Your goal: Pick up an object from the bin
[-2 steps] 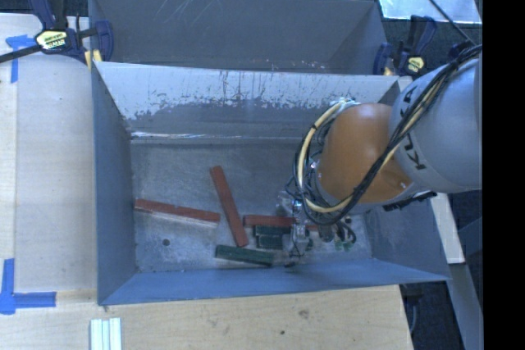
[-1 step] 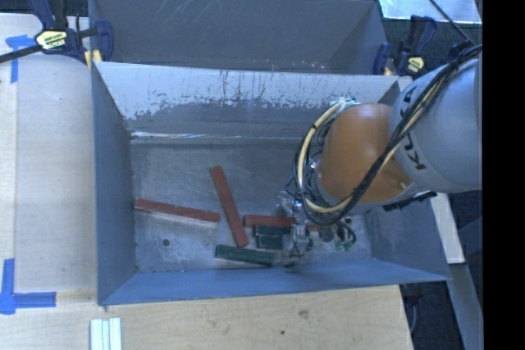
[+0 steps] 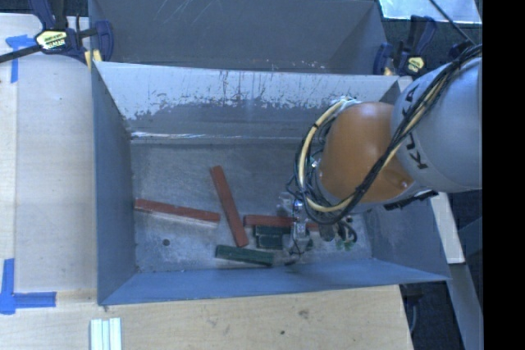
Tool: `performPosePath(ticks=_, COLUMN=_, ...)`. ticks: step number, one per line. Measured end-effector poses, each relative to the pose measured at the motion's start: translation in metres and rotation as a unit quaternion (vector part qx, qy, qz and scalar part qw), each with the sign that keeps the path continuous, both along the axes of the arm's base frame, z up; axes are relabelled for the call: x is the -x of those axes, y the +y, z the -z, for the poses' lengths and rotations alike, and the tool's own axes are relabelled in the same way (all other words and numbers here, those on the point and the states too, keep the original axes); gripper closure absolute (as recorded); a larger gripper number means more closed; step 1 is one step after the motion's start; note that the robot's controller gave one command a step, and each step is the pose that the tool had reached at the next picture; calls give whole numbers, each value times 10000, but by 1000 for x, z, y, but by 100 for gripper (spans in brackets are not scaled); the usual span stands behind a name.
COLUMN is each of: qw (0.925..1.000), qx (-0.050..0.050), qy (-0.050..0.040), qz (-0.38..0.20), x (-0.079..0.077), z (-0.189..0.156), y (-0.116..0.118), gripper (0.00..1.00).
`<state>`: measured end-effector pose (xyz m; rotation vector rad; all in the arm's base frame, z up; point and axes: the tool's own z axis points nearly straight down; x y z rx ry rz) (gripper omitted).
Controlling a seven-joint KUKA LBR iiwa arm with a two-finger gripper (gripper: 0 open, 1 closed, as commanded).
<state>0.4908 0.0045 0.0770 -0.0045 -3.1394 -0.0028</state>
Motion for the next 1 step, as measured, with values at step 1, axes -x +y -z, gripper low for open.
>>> performPosePath(ticks=1, qw=10000, qx=4, qy=-34, qz=2, x=-1, z=-11, y=0, gripper=100)
